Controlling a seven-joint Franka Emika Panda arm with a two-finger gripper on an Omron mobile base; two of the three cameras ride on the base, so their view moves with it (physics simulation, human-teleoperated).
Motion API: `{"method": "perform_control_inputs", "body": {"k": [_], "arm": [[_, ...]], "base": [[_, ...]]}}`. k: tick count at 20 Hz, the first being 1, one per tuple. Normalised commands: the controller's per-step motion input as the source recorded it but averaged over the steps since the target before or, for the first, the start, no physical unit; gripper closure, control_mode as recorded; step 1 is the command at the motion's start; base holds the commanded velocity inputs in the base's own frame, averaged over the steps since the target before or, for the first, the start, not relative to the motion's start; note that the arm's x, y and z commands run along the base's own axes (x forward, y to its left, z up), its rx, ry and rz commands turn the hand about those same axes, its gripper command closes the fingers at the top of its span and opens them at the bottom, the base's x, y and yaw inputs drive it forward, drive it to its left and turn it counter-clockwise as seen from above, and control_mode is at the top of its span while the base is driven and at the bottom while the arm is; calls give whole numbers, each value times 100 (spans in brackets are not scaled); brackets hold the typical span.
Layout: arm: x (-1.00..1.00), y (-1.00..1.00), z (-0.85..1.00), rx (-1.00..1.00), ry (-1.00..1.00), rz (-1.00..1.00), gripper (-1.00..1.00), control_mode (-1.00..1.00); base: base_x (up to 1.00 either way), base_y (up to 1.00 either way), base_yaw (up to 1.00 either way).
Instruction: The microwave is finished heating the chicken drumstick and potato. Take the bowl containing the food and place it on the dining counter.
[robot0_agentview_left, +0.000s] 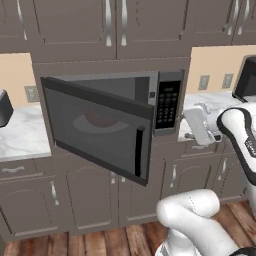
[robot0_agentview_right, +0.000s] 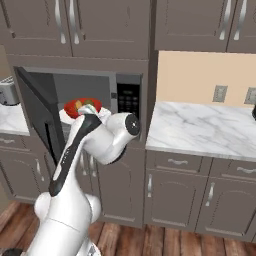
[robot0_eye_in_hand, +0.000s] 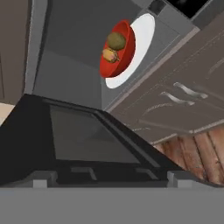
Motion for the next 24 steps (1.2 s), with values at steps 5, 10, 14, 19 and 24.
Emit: {"method": "perform_control_inputs", "body": {"k": [5, 10, 14, 19, 24], "arm": [[75, 25, 4, 14, 24, 19, -100, -100], [7, 69, 1, 0, 16, 15, -100, -100], [-1, 100, 0, 0, 8, 11, -100, -100], [-34, 100, 0, 0, 2, 12, -100, -100], [-74, 100, 0, 0, 0, 15, -100, -100]], "base": [[0, 0, 0], [0, 0, 0], [0, 0, 0], [0, 0, 0], [0, 0, 0]]}}
